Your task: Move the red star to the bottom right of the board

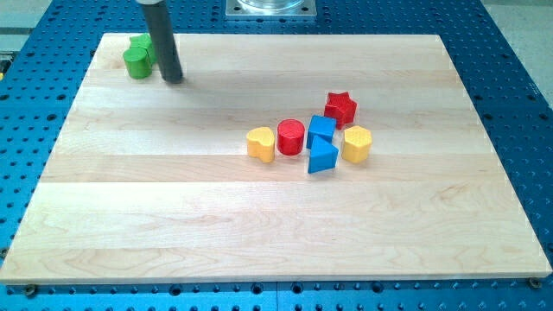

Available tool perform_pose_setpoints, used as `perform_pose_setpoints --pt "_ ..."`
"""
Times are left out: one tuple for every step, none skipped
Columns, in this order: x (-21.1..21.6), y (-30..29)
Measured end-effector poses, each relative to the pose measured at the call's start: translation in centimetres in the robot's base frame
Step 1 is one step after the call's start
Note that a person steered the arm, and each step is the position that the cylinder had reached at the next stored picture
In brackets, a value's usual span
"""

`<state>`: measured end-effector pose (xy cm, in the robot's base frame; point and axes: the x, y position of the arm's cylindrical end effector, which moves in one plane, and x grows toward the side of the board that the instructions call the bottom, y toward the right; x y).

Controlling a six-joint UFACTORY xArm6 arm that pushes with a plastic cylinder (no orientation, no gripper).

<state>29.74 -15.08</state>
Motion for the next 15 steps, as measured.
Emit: perform_pose_setpoints --pt "0.0 1.3" --pt "0.0 1.3" --pt "0.0 1.3" --pt "0.0 1.3" --pt "1.0 1.6" --pt "1.0 1.6" --pt "1.6 1.6" --pt "2.0 1.1" --pt "2.5 1.1" --pt "4.5 1.1" --pt "4.9 1.8" --pt "6.1 5.2" --pt "6.1 10.0" --pt "5.5 14.2" --pt "4.7 17.9"
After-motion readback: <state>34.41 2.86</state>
